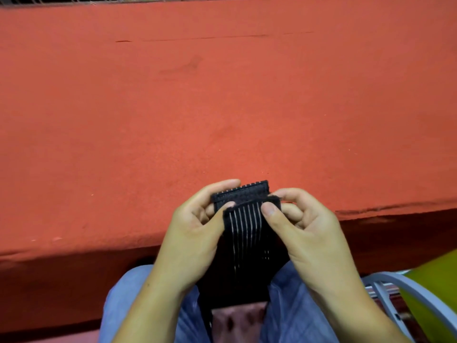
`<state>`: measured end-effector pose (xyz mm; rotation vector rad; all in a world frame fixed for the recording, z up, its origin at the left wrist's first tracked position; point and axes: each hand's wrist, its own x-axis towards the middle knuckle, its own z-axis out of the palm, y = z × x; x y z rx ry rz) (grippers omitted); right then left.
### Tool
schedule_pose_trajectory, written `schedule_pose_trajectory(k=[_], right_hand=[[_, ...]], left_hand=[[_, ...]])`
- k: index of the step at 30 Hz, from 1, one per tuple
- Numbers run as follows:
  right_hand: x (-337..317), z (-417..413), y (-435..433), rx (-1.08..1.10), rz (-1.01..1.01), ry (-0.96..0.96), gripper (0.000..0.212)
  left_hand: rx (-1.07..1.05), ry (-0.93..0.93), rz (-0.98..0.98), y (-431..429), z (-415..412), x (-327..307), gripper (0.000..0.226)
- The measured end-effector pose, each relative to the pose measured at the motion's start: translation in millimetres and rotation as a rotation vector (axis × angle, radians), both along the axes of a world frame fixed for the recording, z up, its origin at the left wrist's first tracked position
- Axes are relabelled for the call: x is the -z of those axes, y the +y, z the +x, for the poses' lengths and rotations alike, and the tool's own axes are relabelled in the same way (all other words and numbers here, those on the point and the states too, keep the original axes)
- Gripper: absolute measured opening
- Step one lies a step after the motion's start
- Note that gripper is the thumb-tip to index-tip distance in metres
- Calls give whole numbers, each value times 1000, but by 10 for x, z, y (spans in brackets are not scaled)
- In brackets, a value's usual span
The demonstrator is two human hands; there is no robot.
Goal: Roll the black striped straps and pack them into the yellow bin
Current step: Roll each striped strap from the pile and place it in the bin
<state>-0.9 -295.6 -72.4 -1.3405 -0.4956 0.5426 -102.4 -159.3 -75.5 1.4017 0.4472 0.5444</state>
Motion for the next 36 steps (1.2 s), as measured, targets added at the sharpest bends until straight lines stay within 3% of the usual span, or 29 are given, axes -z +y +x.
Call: schedule_pose_trajectory(k=[13,22,36], right_hand=[[-98,46,-9,92,23,26,16],[-70,32,18,106,74,127,19],[-48,17,34,117,75,120,9]], left_hand=[[77,18,179,-8,-1,-88,25],[91,10,178,-33,4,-83,25],[111,-14,201,-61,1,-124,25]])
